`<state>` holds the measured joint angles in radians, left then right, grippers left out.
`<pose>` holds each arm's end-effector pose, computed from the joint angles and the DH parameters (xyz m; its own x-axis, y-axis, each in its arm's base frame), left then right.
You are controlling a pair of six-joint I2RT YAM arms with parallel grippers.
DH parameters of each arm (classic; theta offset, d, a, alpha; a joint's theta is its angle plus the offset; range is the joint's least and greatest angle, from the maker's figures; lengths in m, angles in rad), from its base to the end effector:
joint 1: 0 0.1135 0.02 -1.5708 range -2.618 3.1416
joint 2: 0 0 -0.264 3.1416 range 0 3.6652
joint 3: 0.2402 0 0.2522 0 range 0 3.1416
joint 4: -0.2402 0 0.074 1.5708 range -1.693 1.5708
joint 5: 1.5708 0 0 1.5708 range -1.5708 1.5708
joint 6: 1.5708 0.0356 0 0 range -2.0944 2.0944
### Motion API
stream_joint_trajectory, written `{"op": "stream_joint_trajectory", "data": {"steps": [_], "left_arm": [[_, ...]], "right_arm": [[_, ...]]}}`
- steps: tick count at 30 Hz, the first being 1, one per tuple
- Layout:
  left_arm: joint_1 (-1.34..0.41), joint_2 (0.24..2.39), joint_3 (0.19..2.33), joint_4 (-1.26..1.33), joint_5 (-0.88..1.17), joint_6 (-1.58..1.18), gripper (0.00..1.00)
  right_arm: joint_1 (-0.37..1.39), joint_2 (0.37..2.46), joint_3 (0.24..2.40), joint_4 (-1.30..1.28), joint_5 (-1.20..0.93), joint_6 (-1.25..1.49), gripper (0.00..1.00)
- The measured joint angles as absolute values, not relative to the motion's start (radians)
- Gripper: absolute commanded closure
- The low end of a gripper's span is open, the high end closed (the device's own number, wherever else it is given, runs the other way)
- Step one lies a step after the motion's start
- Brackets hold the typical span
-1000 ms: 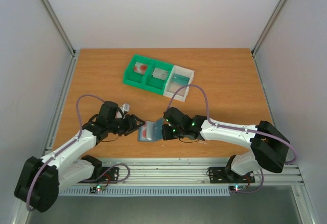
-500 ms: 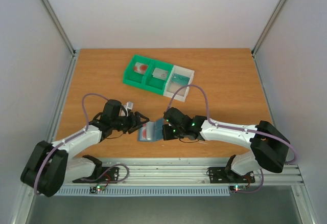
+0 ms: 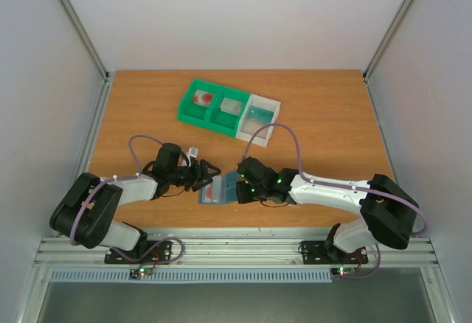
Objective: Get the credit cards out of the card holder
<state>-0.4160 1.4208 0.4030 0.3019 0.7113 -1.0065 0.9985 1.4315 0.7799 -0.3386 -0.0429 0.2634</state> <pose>0.2069 -0.1168 0.1313 -0.9604 -0.2754 -0.0415 -0.1026 0.4882 -0.8667 0.1474 0.2317 0.1825 -0.6592 -0.5429 -0.5203 -0.7053 0.6863 0.1774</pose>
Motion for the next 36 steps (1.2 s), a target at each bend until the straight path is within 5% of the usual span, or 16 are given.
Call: {"op": "stream_joint_trajectory", "data": {"steps": [27,36], "left_arm": [[-0.416,1.358,0.379,0.213,0.684,-0.968,0.36],[-0.472,1.422,0.379,0.34,0.711,-1.049,0.49]], "right_arm": [[0.999,1.447,0.773,-0.327,-0.025,0.249,0.99],[0.999,1.445,0.773,-0.329,-0.02,0.227,0.84]]}}
